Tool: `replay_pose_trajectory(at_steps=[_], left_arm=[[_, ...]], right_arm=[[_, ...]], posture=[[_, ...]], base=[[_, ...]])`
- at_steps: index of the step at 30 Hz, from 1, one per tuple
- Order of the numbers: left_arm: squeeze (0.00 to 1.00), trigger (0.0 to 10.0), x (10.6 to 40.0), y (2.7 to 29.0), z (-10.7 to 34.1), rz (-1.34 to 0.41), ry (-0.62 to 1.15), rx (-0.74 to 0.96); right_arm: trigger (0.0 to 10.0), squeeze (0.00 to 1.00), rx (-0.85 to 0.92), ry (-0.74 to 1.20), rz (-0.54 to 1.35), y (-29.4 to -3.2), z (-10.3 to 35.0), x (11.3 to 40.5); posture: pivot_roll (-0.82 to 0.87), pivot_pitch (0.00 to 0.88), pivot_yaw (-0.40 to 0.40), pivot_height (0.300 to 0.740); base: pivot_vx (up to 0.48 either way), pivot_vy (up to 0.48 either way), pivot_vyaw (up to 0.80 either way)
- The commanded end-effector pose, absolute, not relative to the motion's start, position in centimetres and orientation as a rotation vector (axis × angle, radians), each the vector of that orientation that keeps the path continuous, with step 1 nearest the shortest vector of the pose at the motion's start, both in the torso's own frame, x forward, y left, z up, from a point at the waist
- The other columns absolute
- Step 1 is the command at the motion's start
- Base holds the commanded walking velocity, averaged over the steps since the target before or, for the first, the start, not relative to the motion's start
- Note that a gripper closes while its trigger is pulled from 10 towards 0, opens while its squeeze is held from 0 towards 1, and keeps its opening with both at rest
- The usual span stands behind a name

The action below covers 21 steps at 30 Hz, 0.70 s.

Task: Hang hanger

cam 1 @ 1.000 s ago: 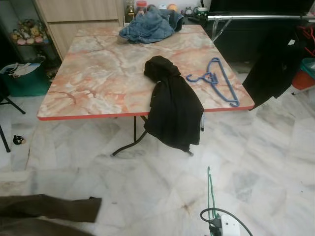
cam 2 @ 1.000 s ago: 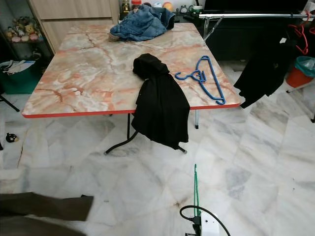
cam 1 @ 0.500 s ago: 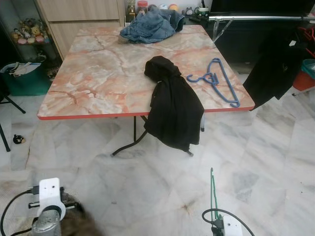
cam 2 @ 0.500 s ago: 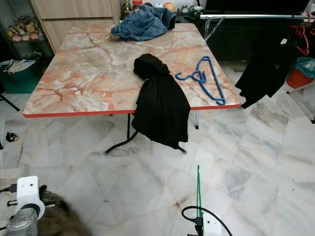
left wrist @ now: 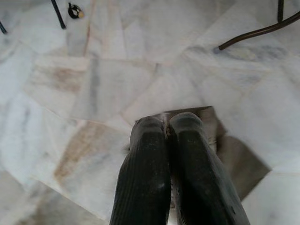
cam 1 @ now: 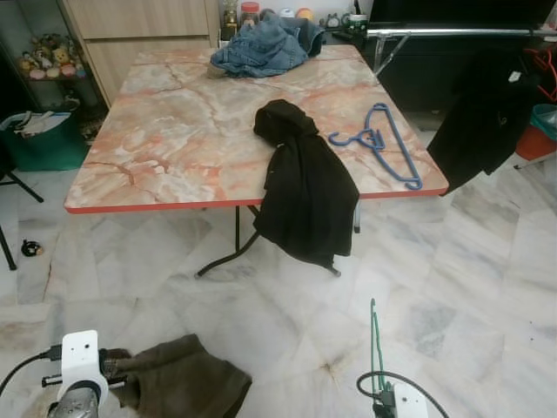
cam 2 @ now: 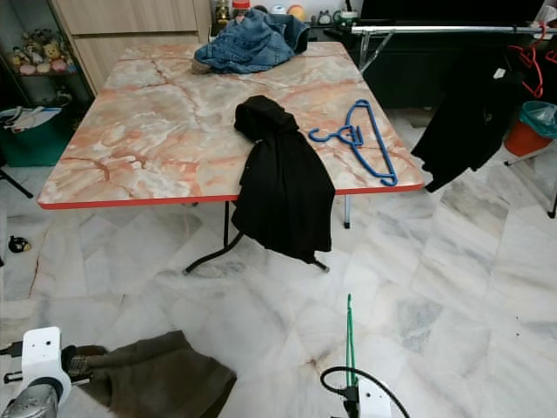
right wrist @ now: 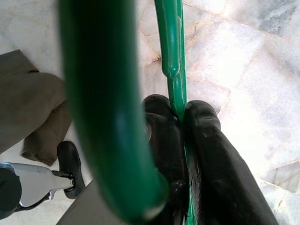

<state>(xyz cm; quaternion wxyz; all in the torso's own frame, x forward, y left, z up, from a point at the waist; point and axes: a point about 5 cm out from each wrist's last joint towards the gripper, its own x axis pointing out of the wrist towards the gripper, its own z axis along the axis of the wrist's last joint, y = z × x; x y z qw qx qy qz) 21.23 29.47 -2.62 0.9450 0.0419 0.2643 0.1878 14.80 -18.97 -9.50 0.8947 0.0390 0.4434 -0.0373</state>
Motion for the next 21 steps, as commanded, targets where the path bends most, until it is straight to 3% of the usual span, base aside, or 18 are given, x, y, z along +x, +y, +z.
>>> replay_pose_trajectory(at_steps=[1, 14, 21], left_arm=[[0.0, 10.0, 20.97, 29.49, -2.79, 0.399, 0.539, 0.053], [0.0, 10.0, 21.68, 29.14, -2.49, 0.383, 0.519, 0.027], [0.0, 10.0, 21.55, 29.55, -2.38, 0.407, 0.513, 0.015]], right_arm=[[10.0, 0.0, 0.082, 0.933, -0.081, -19.0, -9.65, 14.42], [10.0, 0.0, 0.088, 0.932, -0.081, -18.76, -9.66, 14.5], [10.0, 0.0, 0.091, 0.932, -0.099, -18.89, -9.68, 14.39]], posture=[[0.0, 0.046, -0.008, 0.74], [0.0, 0.046, -0.004, 0.74], [0.0, 0.045, -0.003, 0.74]], base=[[0.0, 0.0, 0.0], [0.0, 0.0, 0.0], [0.251, 0.0, 0.0]])
